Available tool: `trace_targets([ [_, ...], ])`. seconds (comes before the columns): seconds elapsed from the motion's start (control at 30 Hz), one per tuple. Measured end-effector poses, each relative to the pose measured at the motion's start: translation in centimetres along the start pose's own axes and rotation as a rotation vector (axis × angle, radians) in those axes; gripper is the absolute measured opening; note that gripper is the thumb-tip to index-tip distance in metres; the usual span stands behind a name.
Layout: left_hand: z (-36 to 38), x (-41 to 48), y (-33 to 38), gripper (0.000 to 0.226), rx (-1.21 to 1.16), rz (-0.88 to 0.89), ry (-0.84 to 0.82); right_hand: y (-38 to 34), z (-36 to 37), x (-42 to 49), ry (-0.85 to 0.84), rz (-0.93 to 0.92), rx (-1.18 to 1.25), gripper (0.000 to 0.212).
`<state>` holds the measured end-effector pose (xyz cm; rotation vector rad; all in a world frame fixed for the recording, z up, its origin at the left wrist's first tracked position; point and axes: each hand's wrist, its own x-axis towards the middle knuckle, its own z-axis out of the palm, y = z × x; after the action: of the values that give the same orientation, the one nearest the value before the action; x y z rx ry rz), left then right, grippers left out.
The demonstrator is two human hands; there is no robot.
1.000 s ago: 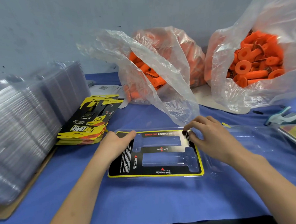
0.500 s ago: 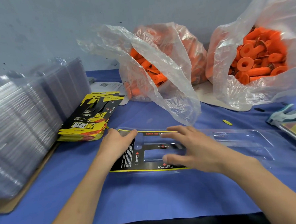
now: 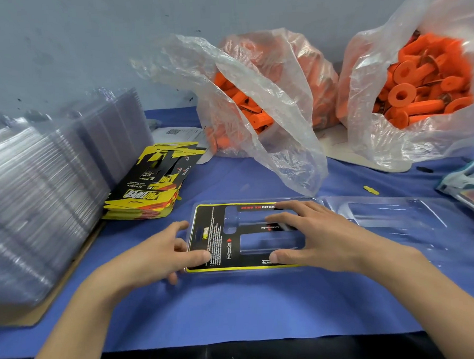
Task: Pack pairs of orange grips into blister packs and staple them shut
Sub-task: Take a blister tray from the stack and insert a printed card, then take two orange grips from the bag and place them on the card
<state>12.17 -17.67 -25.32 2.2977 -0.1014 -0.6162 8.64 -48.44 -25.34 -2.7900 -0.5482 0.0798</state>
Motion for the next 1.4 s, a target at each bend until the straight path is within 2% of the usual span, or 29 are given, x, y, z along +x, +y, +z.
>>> trace_targets([
  [0.07,0.3,-0.2,0.0,0.092,0.060,0.028,0.007,0.0,0.0,0.0,-0.003,-0.001,-0.001,0.076],
  [0.33,-0.2,-0.7,0.3,0.081,-0.016,0.014,0.003,0.1,-0.2,-0.3,0.006,0.008,0.014,0.080],
  [0.5,-0.2,-0.7,0.6,0.069,-0.050,-0.016,0.136,-0.1,-0.5,-0.5,0.058,0.005,0.035,0.074],
  [0.67,0.2,-0.2,2.0,0.039,0.135,0.287,0.456,0.5,-2.1,-0.8,0.230,0.023,0.161,0.064],
  [0.8,0.7,0.2,5.8,0.019,0.055,0.507,0.566,2.3,-4.0,-1.0,0.413,0.118,0.287,0.038],
  [0.9,1.4,0.6,10.1,0.019,0.020,0.617,0.606,4.3,-5.2,-1.5,0.502,0.198,0.389,0.027],
  [1.03,3.1,1.9,16.9,0.017,-0.077,0.737,0.558,6.9,-6.4,-2.3,0.578,0.303,0.523,0.026],
  [1.2,8.6,4.8,26.9,0.018,-0.090,0.934,0.286,10.0,-7.2,-3.4,0.773,0.377,0.851,0.021],
  [1.3,12.9,9.3,33.2,0.022,0.044,0.898,0.188,12.3,-8.5,-3.7,0.897,0.452,1.179,0.020],
  [1.37,15.4,13.4,36.7,0.022,0.127,0.813,0.152,13.9,-9.5,-3.8,0.956,0.440,1.437,0.020],
  [1.4,16.3,15.4,38.3,0.029,0.144,0.760,0.144,14.7,-9.8,-3.9,0.982,0.418,1.540,0.019],
])
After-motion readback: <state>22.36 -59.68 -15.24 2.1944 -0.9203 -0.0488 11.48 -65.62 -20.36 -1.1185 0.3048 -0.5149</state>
